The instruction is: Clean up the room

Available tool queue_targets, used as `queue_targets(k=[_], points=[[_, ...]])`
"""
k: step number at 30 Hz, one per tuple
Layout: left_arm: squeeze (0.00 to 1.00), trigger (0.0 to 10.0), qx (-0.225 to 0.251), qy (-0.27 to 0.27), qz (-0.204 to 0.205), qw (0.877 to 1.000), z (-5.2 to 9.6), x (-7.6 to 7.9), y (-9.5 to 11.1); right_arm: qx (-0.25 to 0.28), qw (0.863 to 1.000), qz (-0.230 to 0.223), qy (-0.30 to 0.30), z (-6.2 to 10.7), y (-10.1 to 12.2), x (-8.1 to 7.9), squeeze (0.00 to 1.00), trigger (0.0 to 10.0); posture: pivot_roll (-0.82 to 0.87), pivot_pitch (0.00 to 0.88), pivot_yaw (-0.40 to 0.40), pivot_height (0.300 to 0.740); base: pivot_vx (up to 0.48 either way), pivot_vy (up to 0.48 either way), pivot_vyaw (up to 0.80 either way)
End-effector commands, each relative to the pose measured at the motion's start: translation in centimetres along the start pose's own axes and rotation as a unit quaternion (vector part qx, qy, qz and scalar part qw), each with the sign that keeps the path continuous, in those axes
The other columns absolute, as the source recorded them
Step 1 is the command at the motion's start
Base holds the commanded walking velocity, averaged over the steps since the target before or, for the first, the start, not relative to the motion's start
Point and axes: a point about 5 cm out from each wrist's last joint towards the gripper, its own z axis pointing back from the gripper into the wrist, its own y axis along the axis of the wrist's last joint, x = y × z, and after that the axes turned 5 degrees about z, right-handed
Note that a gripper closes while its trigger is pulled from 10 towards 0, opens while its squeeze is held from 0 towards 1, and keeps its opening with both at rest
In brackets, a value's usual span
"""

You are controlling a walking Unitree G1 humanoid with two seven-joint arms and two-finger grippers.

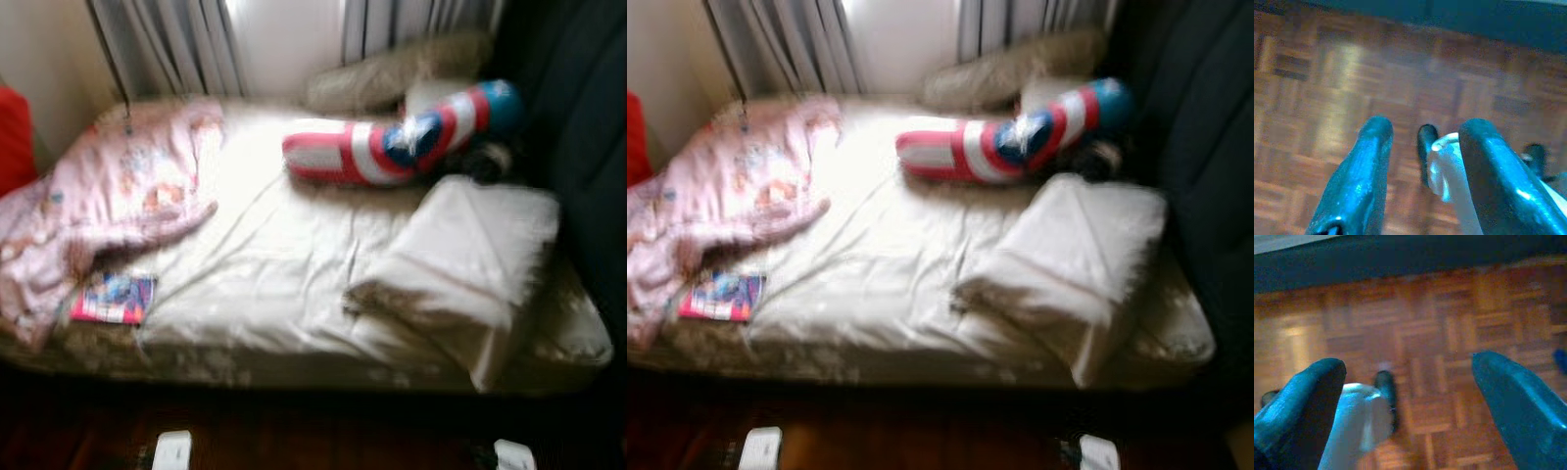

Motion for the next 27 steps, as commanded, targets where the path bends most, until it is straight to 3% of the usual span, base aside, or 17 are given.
queue_targets(k=[1, 8, 18, 23, 27], points=[[0.0, 10.0, -0.005, 0.011, 0.001, 1.0, 0.4, -1.4, -0.5, 0.01, 1.0, -0.002, 0.006, -0.2, 0.7, -0.6, 0.0, 10.0, 0.0, 0.0, -0.008, 0.74, 0.0, 0.0, 0.0], [0.0, 10.0, -0.001, 0.014, 0.008, 1.0, 0.4, -1.8, -0.4, 0.011, 1.0, -0.004, 0.007, -0.2, 0.7, -0.7, 0.0, 10.0, 0.0, 0.0, -0.003, 0.74, 0.0, 0.0, 0.0], [0.0, 10.0, -0.003, 0.007, 0.015, 1.0, 0.2, -1.3, -0.1, 0.006, 1.0, -0.012, -0.001, -0.2, 0.6, -0.6, 0.0, 10.0, 0.0, 0.0, -0.009, 0.74, 0.0, 0.0, 0.0], [0.0, 10.0, -0.004, 0.011, 0.02, 1.0, 0.4, -1.8, -0.4, 0.003, 1.0, -0.013, -0.003, -0.2, 0.5, -0.5, 0.0, 10.0, 0.0, 0.0, -0.01, 0.74, 0.0, 0.0, -0.71], [0.0, 10.0, -0.008, 0.019, 0.02, 1.0, 0.8, -3.1, -0.9, 0.002, 1.0, -0.009, -0.004, -0.2, 0.5, -0.5, 0.0, 10.0, 0.0, 0.0, -0.007, 0.74, 0.258, 0.0, -0.76]])
